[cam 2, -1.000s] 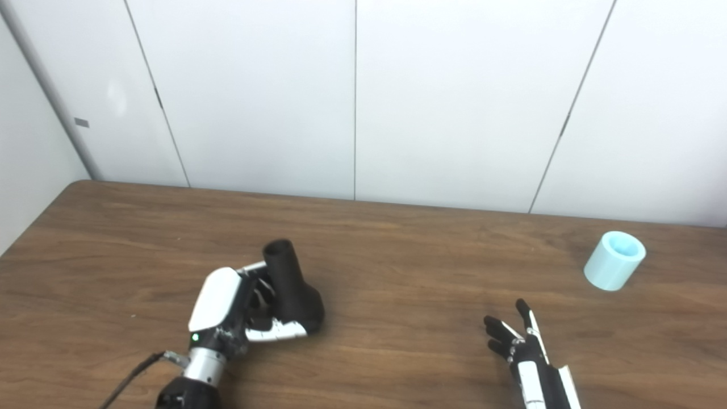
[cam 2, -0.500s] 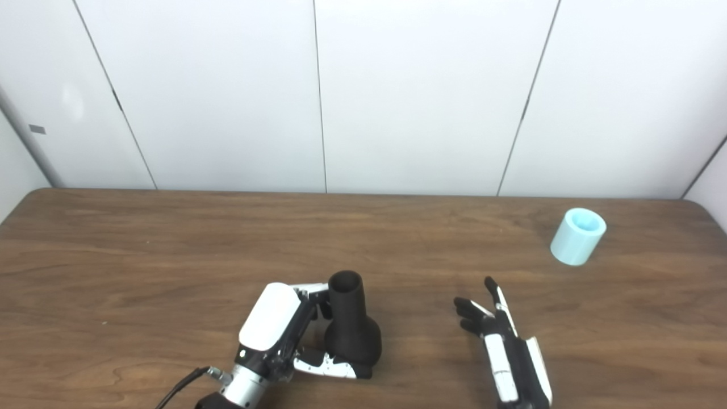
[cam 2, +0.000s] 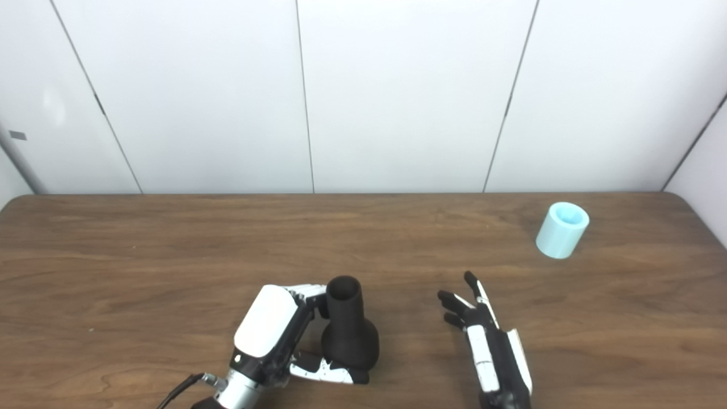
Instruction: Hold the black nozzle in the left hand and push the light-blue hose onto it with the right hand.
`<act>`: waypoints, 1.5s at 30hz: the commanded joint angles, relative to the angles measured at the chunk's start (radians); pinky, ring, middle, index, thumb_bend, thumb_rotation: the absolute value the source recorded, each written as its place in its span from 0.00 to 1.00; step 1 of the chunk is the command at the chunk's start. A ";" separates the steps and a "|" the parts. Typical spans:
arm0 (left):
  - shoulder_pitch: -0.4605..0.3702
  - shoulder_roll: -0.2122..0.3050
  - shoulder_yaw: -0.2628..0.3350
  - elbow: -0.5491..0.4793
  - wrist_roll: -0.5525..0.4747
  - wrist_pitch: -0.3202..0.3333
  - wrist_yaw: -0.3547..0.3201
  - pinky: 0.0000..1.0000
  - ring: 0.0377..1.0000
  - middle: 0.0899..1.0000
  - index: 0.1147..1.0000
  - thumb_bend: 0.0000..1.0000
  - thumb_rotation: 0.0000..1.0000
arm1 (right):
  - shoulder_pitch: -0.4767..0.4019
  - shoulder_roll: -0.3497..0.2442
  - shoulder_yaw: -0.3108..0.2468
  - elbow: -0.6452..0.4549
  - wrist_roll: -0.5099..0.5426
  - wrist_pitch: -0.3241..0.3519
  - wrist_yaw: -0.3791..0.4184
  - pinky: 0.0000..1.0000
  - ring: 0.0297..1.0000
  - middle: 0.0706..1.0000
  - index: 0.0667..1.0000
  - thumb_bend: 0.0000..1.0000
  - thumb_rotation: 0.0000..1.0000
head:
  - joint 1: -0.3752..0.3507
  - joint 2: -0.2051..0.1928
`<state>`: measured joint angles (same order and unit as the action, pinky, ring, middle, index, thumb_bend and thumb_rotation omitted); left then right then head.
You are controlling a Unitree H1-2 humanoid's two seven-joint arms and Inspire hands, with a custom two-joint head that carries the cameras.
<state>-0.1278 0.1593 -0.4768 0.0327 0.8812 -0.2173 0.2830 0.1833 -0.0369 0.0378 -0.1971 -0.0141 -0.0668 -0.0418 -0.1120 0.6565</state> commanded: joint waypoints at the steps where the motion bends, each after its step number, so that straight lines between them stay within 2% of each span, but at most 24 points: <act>1: 0.083 0.020 -0.029 0.136 0.020 -0.046 0.054 0.34 0.45 0.43 0.44 0.48 0.00 | 0.015 0.033 0.001 -0.015 0.025 0.025 0.004 0.82 0.84 0.79 0.95 0.55 1.00 | -0.002 0.001; 3: 0.081 0.023 -0.028 0.145 0.028 -0.051 0.060 0.34 0.45 0.43 0.44 0.48 0.00 | 0.012 0.031 -0.003 -0.032 0.037 0.040 0.005 0.83 0.85 0.79 0.95 0.56 1.00 | -0.002 0.003; 6: 0.089 0.021 -0.017 0.145 0.000 -0.039 0.030 0.35 0.46 0.43 0.43 0.48 0.00 | -0.010 0.005 -0.023 -0.061 0.052 0.046 0.012 0.81 0.84 0.78 0.94 0.55 0.99 | -0.005 0.007; 10: 0.099 0.018 0.000 0.143 -0.040 -0.028 -0.004 0.35 0.45 0.43 0.42 0.48 0.00 | -0.050 -0.045 -0.073 -0.122 0.054 0.079 0.018 0.82 0.85 0.79 0.93 0.52 0.98 | -0.012 0.011; 14: 0.099 0.020 0.009 0.145 -0.044 -0.015 -0.024 0.36 0.45 0.44 0.41 0.48 0.00 | -0.090 -0.088 -0.129 -0.186 0.079 0.135 0.024 0.83 0.84 0.78 0.93 0.55 0.96 | -0.020 0.015; 18: 0.097 0.021 0.017 0.155 -0.052 0.002 -0.049 0.36 0.44 0.44 0.41 0.48 0.00 | -0.115 -0.119 -0.163 -0.216 0.109 0.161 0.030 0.82 0.84 0.77 0.91 0.56 0.93 | -0.018 0.019; 27: 0.081 0.038 0.024 0.161 -0.045 0.028 -0.093 0.36 0.44 0.42 0.42 0.48 0.00 | -0.112 -0.143 -0.171 -0.274 0.111 0.183 0.045 0.78 0.83 0.78 0.89 0.56 0.93 | -0.002 0.034; 33: 0.063 0.069 0.004 0.110 -0.043 0.080 -0.219 0.37 0.44 0.41 0.42 0.48 0.00 | -0.107 -0.137 -0.170 -0.269 0.111 0.170 0.055 0.79 0.82 0.77 0.89 0.57 0.94 | 0.006 0.041; 37: 0.051 0.095 -0.011 0.091 -0.038 0.088 -0.268 0.35 0.43 0.40 0.43 0.48 0.00 | -0.100 -0.134 -0.173 -0.279 0.105 0.173 0.052 0.77 0.82 0.77 0.89 0.57 0.94 | 0.001 0.045; 41: 0.045 0.120 -0.028 0.077 -0.026 0.099 -0.292 0.36 0.47 0.45 0.42 0.48 0.00 | -0.096 -0.136 -0.183 -0.299 0.108 0.188 0.048 0.81 0.84 0.76 0.90 0.57 0.94 | 0.004 0.051; 45: 0.047 0.138 -0.038 0.071 -0.022 0.101 -0.295 0.37 0.47 0.44 0.41 0.48 0.00 | -0.099 -0.155 -0.198 -0.328 0.093 0.213 0.050 0.86 0.86 0.78 0.92 0.58 0.98 | 0.010 0.058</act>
<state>-0.1581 0.2414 -0.4847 0.0322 0.8207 -0.1642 0.0979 0.1044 -0.1659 -0.1467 -0.4855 0.0861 0.1556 0.0073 -0.1012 0.7133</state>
